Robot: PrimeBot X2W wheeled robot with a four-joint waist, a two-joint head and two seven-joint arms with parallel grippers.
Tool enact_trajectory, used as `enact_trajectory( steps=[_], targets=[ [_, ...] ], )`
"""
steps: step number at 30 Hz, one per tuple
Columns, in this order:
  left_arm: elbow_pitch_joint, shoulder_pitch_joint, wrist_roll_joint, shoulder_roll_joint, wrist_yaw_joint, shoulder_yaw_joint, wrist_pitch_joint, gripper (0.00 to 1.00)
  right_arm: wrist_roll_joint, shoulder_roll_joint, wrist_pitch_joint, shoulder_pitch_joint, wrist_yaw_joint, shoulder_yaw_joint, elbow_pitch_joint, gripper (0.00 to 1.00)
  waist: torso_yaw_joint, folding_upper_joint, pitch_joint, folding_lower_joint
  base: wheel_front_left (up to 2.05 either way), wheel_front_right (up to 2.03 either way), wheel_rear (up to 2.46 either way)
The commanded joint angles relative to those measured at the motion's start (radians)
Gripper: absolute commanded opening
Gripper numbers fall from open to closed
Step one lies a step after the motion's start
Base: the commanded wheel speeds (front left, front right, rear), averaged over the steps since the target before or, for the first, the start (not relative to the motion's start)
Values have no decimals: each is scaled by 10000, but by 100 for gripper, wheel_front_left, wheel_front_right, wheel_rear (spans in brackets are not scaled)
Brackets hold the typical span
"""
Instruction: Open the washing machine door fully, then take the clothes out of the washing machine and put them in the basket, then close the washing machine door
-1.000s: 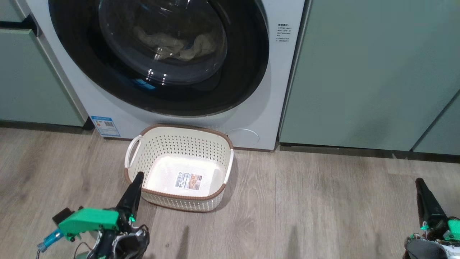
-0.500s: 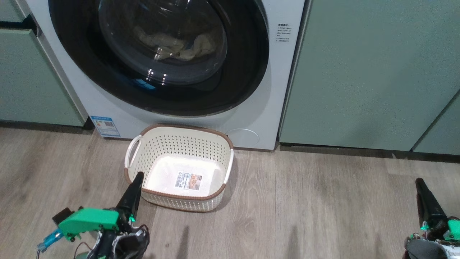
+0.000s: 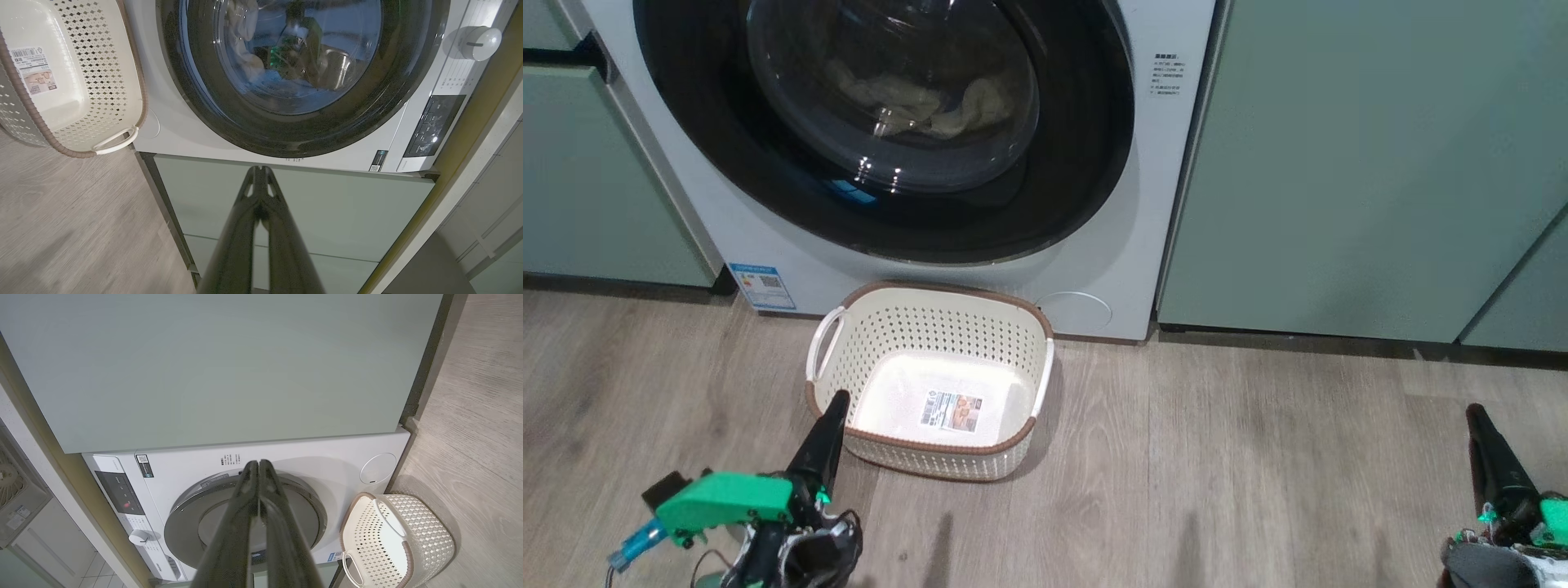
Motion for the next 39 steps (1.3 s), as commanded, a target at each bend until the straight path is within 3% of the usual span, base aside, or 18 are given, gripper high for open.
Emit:
enact_trajectory(
  steps=[1,25,26,28,29,30,31,39],
  targets=[
    [-321,-564,104,79,-17,347,66,0,-91,-58,55,-556,-9,148,-317,0,0,0,0,0,0,0,0],
    [-321,-564,106,77,-17,350,68,0,-95,-55,59,-556,-9,144,-317,0,0,0,0,0,0,0,0],
    [-1,-2,14,-2,0,7,-1,100,0,21,-1,-2,0,-3,-1,100,0,0,0,0,0,0,0],
    [64,16,9,-9,-2,-1,-8,100,3,32,-5,18,0,7,70,100,0,0,0,0,0,0,0],
    [192,67,10,-25,-2,-15,-10,0,3,73,-8,78,0,21,183,0,0,0,1,0,0,0,0],
    [356,168,10,-48,0,-31,-11,0,3,136,-9,173,0,30,358,0,0,0,2,0,0,0,0],
    [519,298,10,-76,0,-56,-10,100,2,186,-8,309,0,51,521,100,0,0,2,0,0,0,0],
    [694,394,51,-116,-1,-154,-196,100,-3,235,-197,467,0,160,653,100,3,0,17,0,0,0,0]
  ],
)
